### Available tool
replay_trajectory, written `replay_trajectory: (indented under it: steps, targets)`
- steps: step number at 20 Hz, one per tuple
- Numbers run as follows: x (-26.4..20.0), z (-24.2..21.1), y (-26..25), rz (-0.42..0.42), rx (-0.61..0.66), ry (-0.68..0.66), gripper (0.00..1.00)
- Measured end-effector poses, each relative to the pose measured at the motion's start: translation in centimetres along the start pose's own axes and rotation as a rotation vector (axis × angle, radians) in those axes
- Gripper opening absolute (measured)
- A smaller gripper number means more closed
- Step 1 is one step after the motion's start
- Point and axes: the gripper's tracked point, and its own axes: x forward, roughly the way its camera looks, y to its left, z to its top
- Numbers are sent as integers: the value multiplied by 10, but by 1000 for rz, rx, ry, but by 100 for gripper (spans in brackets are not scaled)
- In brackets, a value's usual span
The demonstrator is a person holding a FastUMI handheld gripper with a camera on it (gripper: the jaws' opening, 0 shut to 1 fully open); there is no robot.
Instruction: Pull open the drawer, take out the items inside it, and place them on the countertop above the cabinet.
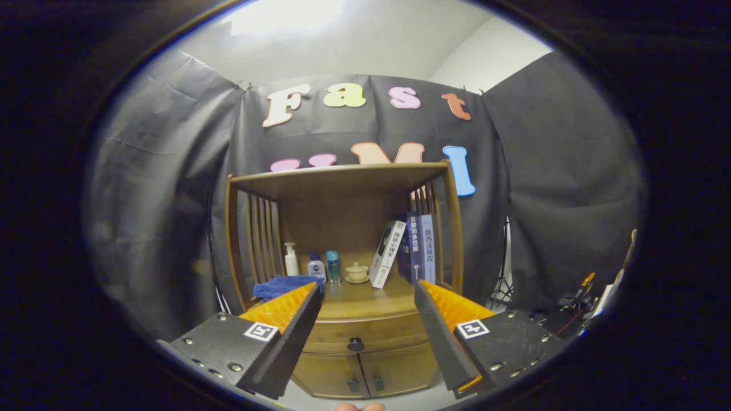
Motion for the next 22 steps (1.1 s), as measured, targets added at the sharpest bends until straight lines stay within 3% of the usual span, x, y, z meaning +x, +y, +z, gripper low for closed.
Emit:
replay_trajectory:
  steps: [9, 22]
  targets:
    - [61, -78, 0, -19, 0, 92, 98]
    - [151, -202, 23, 39, -13, 245, 97]
